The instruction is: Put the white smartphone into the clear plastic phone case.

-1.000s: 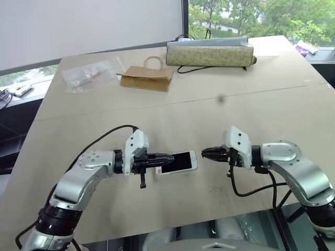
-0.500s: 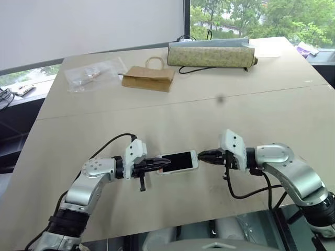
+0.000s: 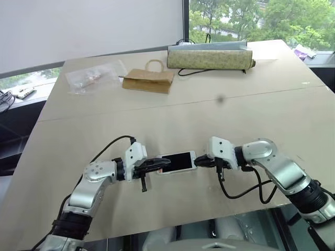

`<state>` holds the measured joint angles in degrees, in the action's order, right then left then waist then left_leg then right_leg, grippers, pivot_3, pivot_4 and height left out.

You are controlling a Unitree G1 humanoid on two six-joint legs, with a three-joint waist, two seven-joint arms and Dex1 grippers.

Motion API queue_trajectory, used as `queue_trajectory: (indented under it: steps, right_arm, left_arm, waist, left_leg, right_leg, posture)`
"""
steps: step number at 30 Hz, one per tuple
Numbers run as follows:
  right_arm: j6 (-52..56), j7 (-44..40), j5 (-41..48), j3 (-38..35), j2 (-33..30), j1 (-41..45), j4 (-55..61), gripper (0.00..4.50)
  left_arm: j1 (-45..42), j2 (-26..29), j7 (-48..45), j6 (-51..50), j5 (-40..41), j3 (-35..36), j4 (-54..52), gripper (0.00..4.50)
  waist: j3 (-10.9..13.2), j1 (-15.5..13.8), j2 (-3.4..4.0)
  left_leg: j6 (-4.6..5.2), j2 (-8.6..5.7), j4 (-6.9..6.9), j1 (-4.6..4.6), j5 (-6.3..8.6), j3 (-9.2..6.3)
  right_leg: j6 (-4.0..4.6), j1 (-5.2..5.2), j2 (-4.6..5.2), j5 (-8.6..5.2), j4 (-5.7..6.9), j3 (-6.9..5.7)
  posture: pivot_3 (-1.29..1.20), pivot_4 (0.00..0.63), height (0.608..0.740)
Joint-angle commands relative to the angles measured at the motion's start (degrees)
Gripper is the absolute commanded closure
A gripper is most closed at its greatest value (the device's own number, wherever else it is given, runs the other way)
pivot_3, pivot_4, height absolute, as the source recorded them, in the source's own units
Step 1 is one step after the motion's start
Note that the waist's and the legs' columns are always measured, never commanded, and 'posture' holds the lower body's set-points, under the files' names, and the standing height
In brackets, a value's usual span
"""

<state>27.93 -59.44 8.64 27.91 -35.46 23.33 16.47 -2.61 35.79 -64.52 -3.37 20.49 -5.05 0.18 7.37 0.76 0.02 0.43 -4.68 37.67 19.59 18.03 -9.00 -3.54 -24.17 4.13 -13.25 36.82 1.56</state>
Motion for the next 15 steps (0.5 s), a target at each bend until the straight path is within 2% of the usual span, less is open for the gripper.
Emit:
queue_trajectory:
  steps: [1,3,7,15]
  right_arm:
    - [0.1,-2.0,-3.0,4.4,-0.5,-0.7,-3.1,4.5]
    - [0.3,-2.3,-3.7,5.5,0.2,-0.5,-4.6,4.5]
    - [-0.2,-2.9,-5.7,7.5,0.9,-0.2,-7.5,4.5]
    - [4.0,-4.2,-5.2,7.7,3.3,0.5,-12.8,4.5]
  left_arm:
    - [1.4,0.2,1.1,-2.3,-2.1,-1.3,1.2,4.42]
    - [1.3,0.4,1.6,-3.5,-1.8,-1.3,-0.3,4.42]
    - [1.4,0.8,2.5,-6.3,-1.2,-1.1,-3.5,4.42]
    - [1.7,0.5,3.4,-8.9,-1.1,-1.3,-5.9,4.42]
  waist:
    - [-0.2,0.0,0.0]
    - [-0.3,0.0,-0.01]
    - [-0.4,0.0,-0.04]
    - [-0.8,0.1,-0.06]
  left_leg:
    - [0.0,0.0,0.0,-0.02,0.0,0.0]
    - [0.0,0.0,0.0,-0.1,0.0,0.0]
    - [0.15,0.01,-0.27,-0.81,0.09,0.03]
    - [0.04,0.01,-0.29,-0.9,0.02,0.0]
  right_leg:
    - [0.0,0.01,0.0,0.0,0.0,0.0]
    - [0.0,0.09,-0.01,0.0,0.0,0.0]
    - [-0.02,0.74,-0.05,-0.03,-0.07,0.04]
    - [-0.02,0.77,-0.12,-0.03,-0.05,0.02]
  posture:
    - [0.0,0.15,0.74]
    - [0.0,0.15,0.74]
    - [0.0,0.15,0.74]
    - [0.0,0.15,0.74]
